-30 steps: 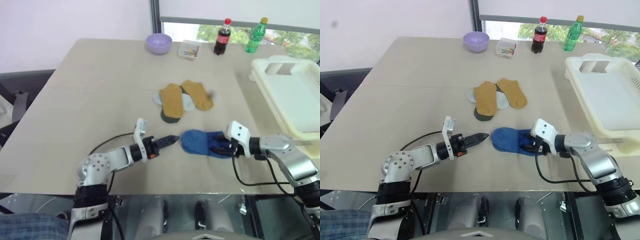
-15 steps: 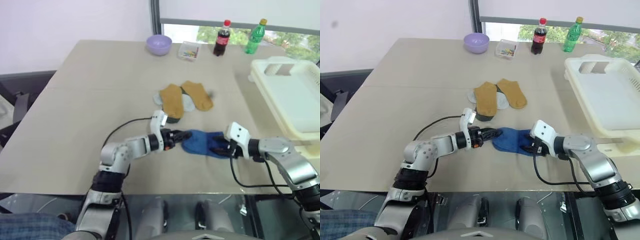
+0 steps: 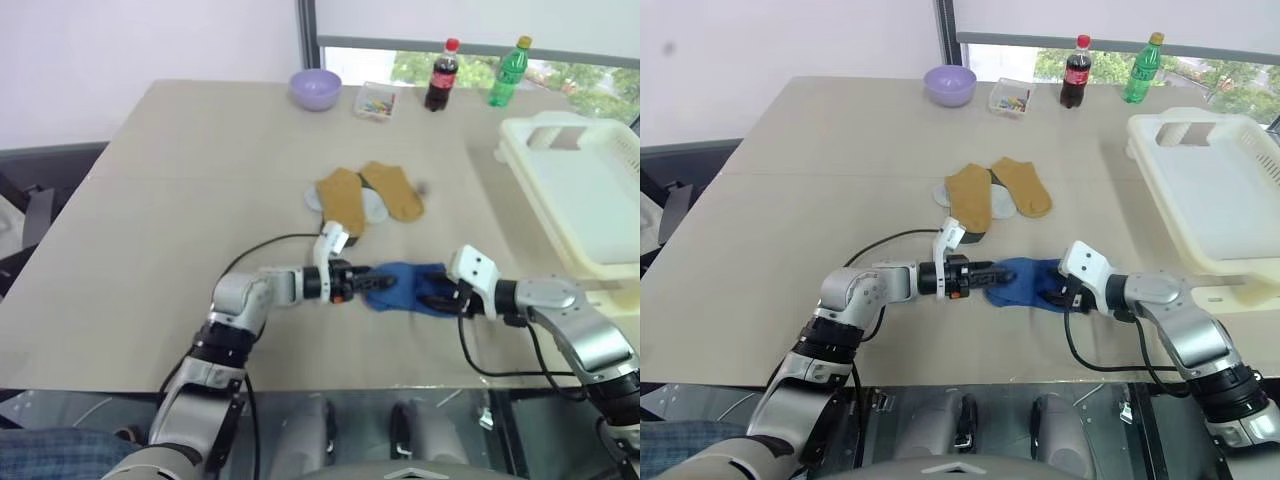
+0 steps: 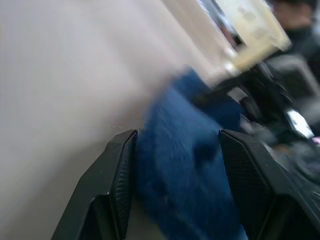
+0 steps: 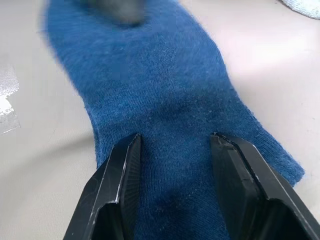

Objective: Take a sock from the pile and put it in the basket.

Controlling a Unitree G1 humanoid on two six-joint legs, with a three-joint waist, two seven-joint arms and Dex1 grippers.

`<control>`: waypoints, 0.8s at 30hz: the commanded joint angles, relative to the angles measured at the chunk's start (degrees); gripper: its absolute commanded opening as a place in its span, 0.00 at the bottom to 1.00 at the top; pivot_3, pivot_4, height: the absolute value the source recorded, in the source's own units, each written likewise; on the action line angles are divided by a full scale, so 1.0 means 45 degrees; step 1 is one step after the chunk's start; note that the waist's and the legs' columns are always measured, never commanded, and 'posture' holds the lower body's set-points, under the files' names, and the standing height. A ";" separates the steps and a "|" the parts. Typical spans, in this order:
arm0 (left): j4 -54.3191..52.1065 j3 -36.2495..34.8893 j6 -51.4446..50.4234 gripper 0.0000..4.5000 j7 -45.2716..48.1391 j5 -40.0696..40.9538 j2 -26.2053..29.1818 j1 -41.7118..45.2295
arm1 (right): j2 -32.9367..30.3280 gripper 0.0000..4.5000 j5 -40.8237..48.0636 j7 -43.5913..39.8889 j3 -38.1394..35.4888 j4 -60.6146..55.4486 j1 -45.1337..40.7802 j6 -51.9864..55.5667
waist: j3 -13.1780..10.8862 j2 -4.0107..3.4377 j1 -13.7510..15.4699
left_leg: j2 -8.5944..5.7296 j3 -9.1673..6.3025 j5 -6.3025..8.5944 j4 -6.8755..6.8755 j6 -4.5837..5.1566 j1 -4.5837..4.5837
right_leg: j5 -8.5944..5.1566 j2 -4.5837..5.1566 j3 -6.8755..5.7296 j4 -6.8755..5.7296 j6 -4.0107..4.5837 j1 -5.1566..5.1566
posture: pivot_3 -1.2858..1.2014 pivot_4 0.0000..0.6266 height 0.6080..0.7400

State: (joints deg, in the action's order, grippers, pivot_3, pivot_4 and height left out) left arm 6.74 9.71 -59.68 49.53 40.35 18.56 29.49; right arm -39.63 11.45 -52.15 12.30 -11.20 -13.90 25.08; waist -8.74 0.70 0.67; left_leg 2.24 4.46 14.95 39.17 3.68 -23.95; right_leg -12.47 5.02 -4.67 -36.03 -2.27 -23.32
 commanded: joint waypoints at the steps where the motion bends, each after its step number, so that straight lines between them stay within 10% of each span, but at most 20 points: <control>1: -0.0863 -0.0005 -0.0847 0.61 0.0775 0.0739 0.0139 -0.0040 | 0.0058 0.50 -0.0327 0.0018 0.0444 0.0301 0.0261 0.0475 | -0.0001 0.0000 0.0000 | 0.0003 0.0000 0.0000 -0.0001 0.0000 0.0000 | -0.0001 -0.0001 0.0001 0.0000 -0.0001 -0.0001 | 0.52 0.24 0.95; 24: -0.0438 -0.3388 -0.2010 0.61 -0.1768 0.2530 -0.2851 -0.0306 | -0.0071 0.50 -0.0429 -0.0105 0.0468 0.0130 0.0140 0.0691 | -0.0001 0.0003 0.0011 | 0.0003 0.0002 -0.0001 0.0000 0.0000 0.0000 | 0.0000 -0.0009 0.0002 -0.0003 -0.0005 0.0001 | 0.52 0.24 0.95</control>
State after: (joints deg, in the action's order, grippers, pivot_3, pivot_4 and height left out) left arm 7.28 -5.05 -67.93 41.38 49.47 6.44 28.03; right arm -39.52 10.98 -52.36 12.49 -11.50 -14.35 26.17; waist -8.74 0.71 0.72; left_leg 2.26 4.46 14.94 39.17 3.68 -23.94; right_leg -12.46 4.98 -4.66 -36.04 -2.29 -23.32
